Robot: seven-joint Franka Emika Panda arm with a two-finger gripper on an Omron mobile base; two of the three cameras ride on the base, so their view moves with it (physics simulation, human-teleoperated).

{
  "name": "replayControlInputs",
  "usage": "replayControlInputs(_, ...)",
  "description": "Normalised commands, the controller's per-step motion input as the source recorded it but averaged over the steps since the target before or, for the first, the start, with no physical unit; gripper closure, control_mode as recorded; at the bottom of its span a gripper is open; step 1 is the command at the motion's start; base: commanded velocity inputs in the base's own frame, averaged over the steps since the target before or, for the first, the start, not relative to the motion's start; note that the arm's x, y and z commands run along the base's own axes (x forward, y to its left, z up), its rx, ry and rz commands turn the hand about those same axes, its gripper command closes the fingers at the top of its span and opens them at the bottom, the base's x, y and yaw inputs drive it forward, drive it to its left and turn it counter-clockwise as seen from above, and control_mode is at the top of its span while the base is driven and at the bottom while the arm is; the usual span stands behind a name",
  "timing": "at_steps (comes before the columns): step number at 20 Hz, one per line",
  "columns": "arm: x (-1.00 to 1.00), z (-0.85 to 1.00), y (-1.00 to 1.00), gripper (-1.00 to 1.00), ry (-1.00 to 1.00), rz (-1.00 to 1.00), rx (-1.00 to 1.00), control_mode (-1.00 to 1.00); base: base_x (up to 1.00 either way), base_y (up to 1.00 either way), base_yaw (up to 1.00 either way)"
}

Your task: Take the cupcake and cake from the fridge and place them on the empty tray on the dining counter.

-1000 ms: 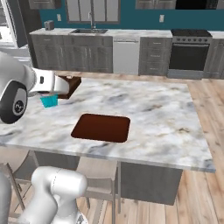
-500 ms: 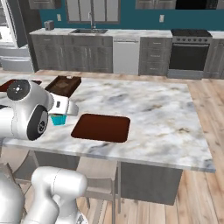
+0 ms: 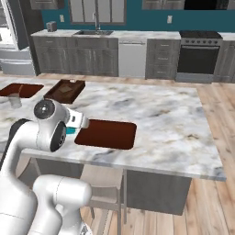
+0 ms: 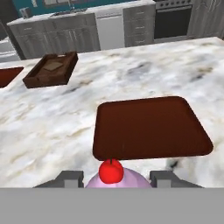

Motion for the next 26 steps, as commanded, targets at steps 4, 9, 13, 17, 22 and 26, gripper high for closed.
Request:
replayControlInputs(4,0.46,-0.52,0.03,1.00,0.00,0.00,0.01,-1.00,0.00,0.00,0.00)
replayControlInputs(9,0.29,-0.47,0.07,1.00,-0.04,0.00,0.00,-1.00,0.00,0.00,0.00)
replayControlInputs(13,0.39,-0.31,0.08,1.00,-0.06,0.00,0.02,-1.00,0.00,0.00,0.00)
replayControlInputs(17,0.46,-0.26,0.10,1.00,-0.05,0.00,0.03,-1.00,0.00,0.00,0.00)
replayControlInputs(22,0.19,-0.25,0.03,1.00,-0.04,0.00,0.01,-1.00,0.00,0.00,0.00)
replayControlInputs(26,0.06,-0.41,0.02,1.00,-0.02,0.00,0.00,-1.00,0.00,0.00,0.00)
